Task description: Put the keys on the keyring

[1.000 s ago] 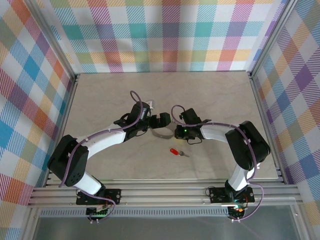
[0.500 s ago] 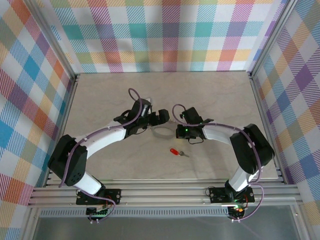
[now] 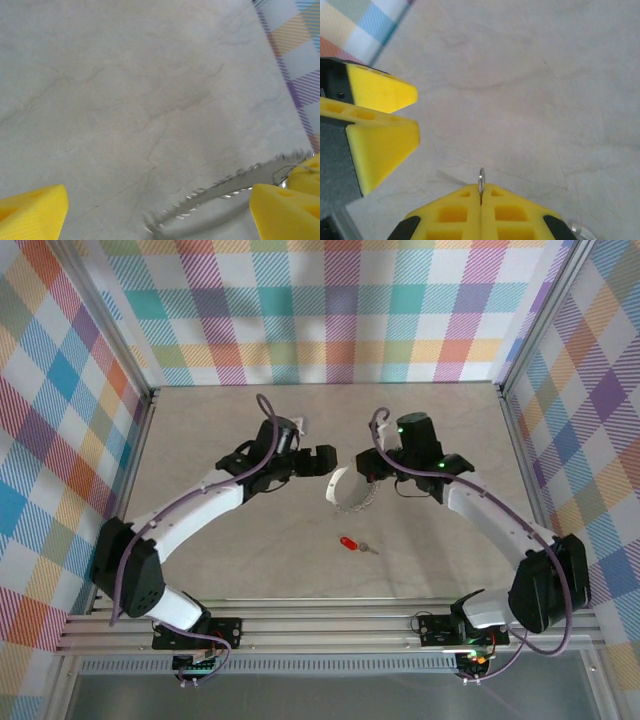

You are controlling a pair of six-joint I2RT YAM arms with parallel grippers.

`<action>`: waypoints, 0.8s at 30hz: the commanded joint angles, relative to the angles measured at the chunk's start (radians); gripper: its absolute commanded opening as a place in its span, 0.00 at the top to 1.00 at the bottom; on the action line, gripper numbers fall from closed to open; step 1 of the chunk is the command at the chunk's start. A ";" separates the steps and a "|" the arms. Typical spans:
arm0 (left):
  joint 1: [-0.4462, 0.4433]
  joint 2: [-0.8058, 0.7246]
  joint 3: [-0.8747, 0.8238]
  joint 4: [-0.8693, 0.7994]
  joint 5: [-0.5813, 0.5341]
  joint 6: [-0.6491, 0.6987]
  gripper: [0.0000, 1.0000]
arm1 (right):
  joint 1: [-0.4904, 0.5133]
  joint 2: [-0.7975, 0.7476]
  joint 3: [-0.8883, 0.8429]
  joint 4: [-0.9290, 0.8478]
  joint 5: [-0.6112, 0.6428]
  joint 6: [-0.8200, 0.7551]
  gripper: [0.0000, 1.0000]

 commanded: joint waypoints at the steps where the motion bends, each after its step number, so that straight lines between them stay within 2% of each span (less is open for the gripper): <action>1: 0.040 -0.093 0.038 0.021 0.111 0.060 0.07 | -0.050 -0.056 0.028 0.017 -0.206 -0.068 1.00; 7: 0.077 -0.127 0.015 0.130 0.293 0.032 0.07 | -0.114 -0.093 0.021 0.071 -0.371 -0.048 1.00; 10: 0.077 -0.119 0.009 0.185 0.361 0.024 0.11 | -0.119 -0.098 0.005 0.108 -0.420 -0.029 1.00; 18: 0.078 -0.130 -0.037 0.355 0.527 -0.040 0.41 | -0.136 -0.150 -0.083 0.280 -0.512 0.087 1.00; 21: 0.073 -0.143 -0.051 0.392 0.557 -0.051 0.49 | -0.139 -0.166 -0.101 0.340 -0.546 0.131 1.00; 24: 0.069 -0.145 -0.055 0.401 0.576 -0.047 0.51 | -0.139 -0.170 -0.111 0.387 -0.572 0.171 1.00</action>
